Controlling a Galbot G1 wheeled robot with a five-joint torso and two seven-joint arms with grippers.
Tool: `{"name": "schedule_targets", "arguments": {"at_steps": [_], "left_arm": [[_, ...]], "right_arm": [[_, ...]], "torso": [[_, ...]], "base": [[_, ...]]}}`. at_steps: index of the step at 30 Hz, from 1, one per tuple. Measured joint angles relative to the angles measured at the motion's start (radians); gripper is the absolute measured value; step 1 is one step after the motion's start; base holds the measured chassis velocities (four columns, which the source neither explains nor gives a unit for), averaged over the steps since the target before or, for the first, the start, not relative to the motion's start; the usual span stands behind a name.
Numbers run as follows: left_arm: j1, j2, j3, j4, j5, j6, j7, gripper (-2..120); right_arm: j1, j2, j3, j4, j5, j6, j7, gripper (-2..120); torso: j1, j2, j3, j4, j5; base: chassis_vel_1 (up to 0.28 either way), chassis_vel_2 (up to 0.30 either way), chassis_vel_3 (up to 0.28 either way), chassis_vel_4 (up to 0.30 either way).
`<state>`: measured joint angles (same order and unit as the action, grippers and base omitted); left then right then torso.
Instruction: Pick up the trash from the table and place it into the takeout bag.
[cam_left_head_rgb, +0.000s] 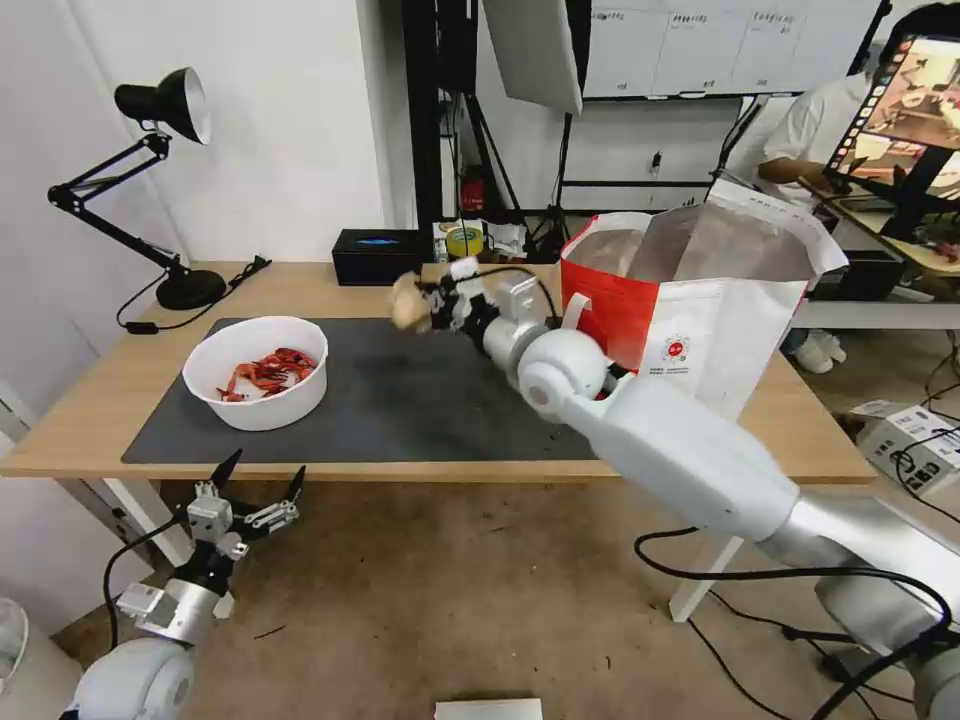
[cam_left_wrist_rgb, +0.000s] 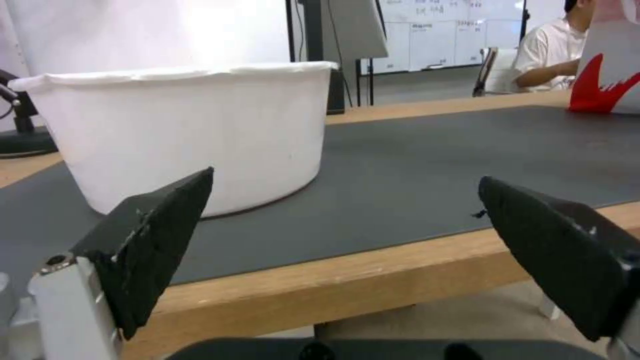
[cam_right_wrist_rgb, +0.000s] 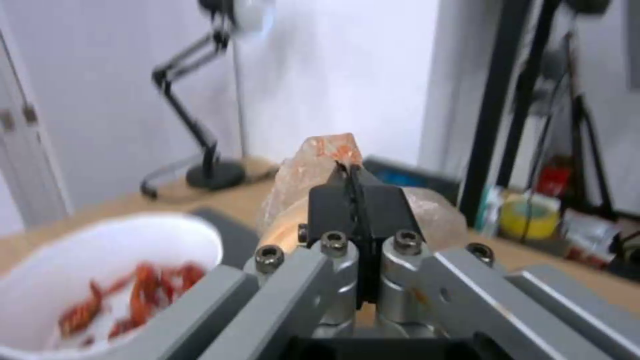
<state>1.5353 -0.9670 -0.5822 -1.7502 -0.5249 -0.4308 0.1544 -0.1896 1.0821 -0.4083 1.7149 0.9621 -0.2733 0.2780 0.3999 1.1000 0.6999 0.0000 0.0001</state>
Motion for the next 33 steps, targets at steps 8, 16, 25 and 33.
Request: {"name": "schedule_targets", "arguments": {"at_steps": [8,16,25,33], "left_arm": [[0.003,-0.002,0.002,-0.014,0.009,0.002,-0.015,100],[0.000,-0.006,0.020,-0.035,0.021,0.011,-0.022,100],[-0.018,-0.013,0.049,-0.037,0.035,0.019,-0.028,100],[-0.048,-0.009,0.080,-0.028,0.039,0.021,-0.035,100]], "right_arm": [[-0.039,-0.077,0.131,0.168,0.001,-0.009,0.106,0],[-0.077,-0.197,0.221,0.258,-0.014,-0.020,0.213,0],[-0.131,-0.292,0.324,0.276,-0.026,-0.078,0.338,0],[-0.179,-0.327,0.375,0.253,-0.027,-0.107,0.383,0]], "torso": [[0.000,0.000,0.000,-0.0001,0.0001],[0.000,0.000,0.000,-0.0001,0.0001],[0.000,0.000,0.000,-0.0002,0.0001],[0.000,0.000,0.000,-0.0002,-0.0001]], "base": [[0.000,0.000,0.000,0.000],[0.000,0.000,0.000,0.000],[0.000,0.000,0.000,0.000],[0.000,0.000,0.000,0.000]]}}
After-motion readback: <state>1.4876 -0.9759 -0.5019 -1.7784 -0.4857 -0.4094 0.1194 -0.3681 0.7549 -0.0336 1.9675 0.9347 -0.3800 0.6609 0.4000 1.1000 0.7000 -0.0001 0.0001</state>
